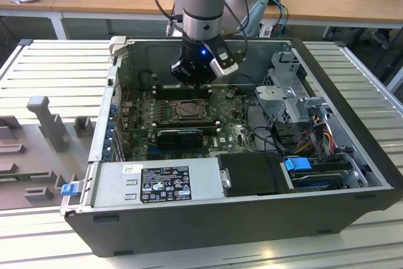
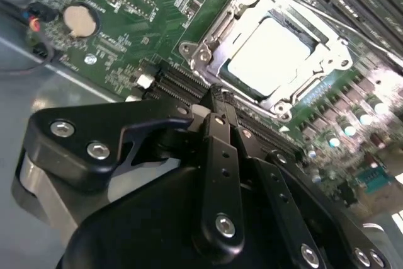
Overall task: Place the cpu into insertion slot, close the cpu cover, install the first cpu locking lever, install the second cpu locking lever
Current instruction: 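Install the second cpu locking lever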
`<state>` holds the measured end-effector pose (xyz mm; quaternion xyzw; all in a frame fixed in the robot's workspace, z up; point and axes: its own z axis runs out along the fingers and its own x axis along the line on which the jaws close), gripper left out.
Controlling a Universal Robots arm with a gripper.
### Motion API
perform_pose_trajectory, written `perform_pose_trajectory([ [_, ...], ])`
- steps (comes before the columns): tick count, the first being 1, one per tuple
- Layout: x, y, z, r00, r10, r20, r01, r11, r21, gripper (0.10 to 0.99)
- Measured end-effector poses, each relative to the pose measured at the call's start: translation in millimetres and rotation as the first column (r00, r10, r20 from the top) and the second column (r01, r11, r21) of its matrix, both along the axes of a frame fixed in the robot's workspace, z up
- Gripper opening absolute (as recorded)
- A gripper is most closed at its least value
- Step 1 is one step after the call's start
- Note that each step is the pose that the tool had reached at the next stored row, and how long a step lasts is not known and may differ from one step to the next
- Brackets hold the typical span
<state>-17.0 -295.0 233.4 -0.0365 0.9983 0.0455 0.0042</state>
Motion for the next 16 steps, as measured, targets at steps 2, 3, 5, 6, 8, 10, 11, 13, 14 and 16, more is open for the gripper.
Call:
perform_pose_trajectory([
  [2,0.0,-0.1,12.4,1.0,0.0,-0.0001,0.0,1.0,0.0,0.106],
  [3,0.1,-0.4,13.9,1.0,0.0,-0.0001,0.0,1.0,0.0,0.106],
  [5,0.0,-1.4,14.0,1.0,0.0,0.0,0.0,1.0,0.0,0.106],
  [6,0.0,-3.4,14.0,1.0,0.0,0.0,0.0,1.0,-0.001,0.106],
  [8,0.0,-8.1,14.0,1.0,0.0,-0.0001,0.0,1.0,-0.003,0.106],
  [10,0.1,-13.2,13.7,1.0,0.0,-0.0001,0.0,1.0,-0.007,0.106],
  [11,0.0,-17.7,13.4,1.0,0.0,-0.0004,0.0,1.0,-0.008,0.106],
  [13,0.0,-30.5,12.6,1.0,0.0,-0.0009,0.0,1.0,-0.009,0.106],
  [14,0.1,-37.6,12.1,1.0,0.0,-0.0027,0.0,1.0,-0.009,0.106],
  [16,0.0,-50.0,9.9,1.0,0.0,-0.0098,0.0,1.0,-0.009,0.106],
])
